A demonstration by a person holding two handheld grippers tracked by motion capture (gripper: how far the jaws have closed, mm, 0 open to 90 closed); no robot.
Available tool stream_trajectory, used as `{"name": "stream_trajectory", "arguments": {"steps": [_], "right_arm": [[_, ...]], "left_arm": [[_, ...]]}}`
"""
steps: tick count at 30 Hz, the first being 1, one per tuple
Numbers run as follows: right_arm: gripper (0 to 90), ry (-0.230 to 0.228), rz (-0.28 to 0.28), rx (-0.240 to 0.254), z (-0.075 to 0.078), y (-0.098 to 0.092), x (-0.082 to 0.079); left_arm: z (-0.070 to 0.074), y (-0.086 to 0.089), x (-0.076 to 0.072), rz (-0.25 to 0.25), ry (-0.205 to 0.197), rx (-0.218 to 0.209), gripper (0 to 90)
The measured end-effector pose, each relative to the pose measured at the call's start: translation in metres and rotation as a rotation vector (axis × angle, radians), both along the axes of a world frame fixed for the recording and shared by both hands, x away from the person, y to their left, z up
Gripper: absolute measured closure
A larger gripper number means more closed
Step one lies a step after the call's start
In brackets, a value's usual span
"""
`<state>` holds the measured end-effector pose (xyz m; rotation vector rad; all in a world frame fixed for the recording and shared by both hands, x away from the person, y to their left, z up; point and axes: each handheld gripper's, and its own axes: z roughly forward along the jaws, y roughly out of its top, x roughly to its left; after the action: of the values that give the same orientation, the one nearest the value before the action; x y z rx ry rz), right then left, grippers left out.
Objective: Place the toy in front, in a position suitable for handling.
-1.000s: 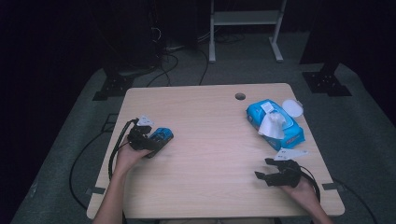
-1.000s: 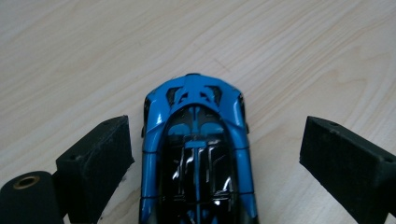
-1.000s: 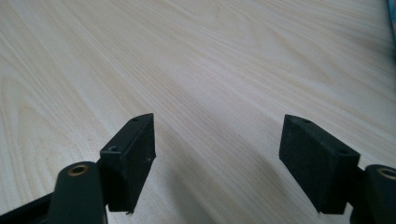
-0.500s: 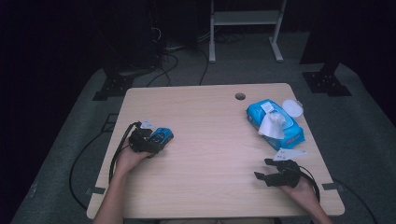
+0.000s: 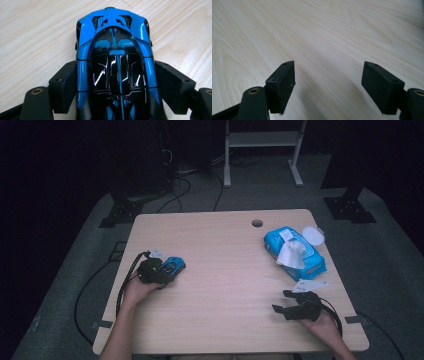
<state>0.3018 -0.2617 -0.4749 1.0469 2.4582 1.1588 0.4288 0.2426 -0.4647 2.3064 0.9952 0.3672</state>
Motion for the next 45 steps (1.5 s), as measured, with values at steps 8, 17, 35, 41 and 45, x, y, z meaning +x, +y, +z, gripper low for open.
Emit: {"name": "stream_trajectory", "arguments": {"steps": [8, 17, 35, 41, 45], "right_arm": [[26.0, 0.0, 0.001, 0.003, 0.001, 0.0, 0.0], [26.0, -0.002, 0.004, 0.002, 0.001, 0.0, -0.001], [26.0, -0.008, -0.005, 0.003, 0.002, 0.0, 0.0], [26.0, -0.01, -0.018, 0.013, 0.003, -0.002, 0.001], [26.0, -0.021, -0.02, 0.024, 0.004, -0.001, 0.0]], "left_arm": [[0.004, -0.004, -0.001, -0.013, -0.019, 0.035, 27.8], [0.006, -0.005, -0.003, -0.02, -0.031, 0.045, 28.1], [0.043, -0.034, -0.017, -0.098, -0.125, -0.007, 28.2], [0.056, -0.068, -0.027, -0.205, -0.148, -0.053, 28.2], [0.056, -0.092, -0.034, -0.272, -0.141, -0.108, 28.2]]}}
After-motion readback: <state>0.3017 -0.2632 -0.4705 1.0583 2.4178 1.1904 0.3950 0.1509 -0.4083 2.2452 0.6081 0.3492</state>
